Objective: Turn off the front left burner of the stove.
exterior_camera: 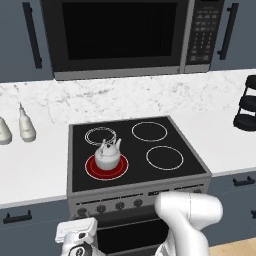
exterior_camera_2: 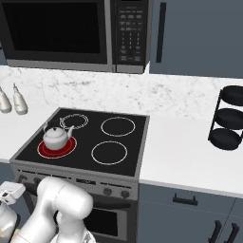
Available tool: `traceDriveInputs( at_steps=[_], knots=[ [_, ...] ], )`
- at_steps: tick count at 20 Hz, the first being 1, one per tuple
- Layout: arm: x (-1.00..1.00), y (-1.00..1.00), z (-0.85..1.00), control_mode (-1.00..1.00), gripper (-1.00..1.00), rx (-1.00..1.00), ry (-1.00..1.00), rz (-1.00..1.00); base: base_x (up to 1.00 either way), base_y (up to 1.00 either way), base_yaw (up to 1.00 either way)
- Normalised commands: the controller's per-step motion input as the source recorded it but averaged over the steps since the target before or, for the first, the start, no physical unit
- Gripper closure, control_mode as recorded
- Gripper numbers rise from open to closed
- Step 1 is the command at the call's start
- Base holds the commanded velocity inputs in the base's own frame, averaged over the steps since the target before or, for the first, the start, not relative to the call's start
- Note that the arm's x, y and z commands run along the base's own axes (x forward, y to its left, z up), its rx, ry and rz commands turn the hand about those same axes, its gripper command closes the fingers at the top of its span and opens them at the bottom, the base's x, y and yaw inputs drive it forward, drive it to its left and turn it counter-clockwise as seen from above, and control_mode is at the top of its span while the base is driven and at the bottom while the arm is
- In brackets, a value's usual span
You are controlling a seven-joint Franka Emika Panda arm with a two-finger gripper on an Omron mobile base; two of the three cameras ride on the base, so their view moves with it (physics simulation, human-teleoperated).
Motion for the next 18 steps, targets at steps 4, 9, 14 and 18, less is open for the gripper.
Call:
traceDriveInputs(
  at_steps=[4,9,14,18],
  knots=[
    [0.04,-0.03,0.0,-1.0,-1.0,0.0,0.0,-0.01,0.0,0.0,0.0],
    [0.0,-0.21,0.0,-1.0,-1.0,0.0,0.0,0.0,0.0,0.0,0.0],
    [0.0,-0.27,0.0,-1.0,-1.0,0.0,0.0,0.0,0.0,0.0,0.0],
    [0.02,-0.19,0.0,-1.0,-1.0,0.0,0.0,0.0,0.0,0.0,0.0]
  ],
)
